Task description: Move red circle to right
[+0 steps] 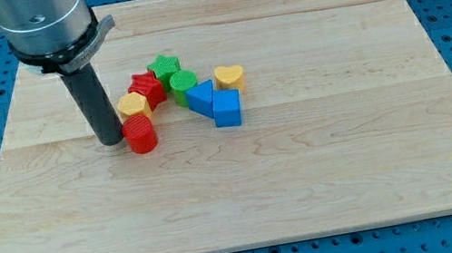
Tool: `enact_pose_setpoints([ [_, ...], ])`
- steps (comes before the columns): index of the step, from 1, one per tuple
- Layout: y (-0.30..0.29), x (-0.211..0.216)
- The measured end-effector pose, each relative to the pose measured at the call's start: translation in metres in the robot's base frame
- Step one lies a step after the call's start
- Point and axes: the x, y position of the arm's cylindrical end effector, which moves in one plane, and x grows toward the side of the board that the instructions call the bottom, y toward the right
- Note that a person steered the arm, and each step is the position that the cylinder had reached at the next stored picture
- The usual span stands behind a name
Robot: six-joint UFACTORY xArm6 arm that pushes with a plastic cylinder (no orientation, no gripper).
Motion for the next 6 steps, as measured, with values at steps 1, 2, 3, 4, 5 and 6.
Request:
enact_pose_setpoints([
  [1, 0.036, 0.004],
  [2, 0.085, 0.011],
  [3, 0.125, 0.021],
  [4, 0.152, 0.028],
  [5, 0.155, 0.047],
  [6, 0.160, 0.074],
])
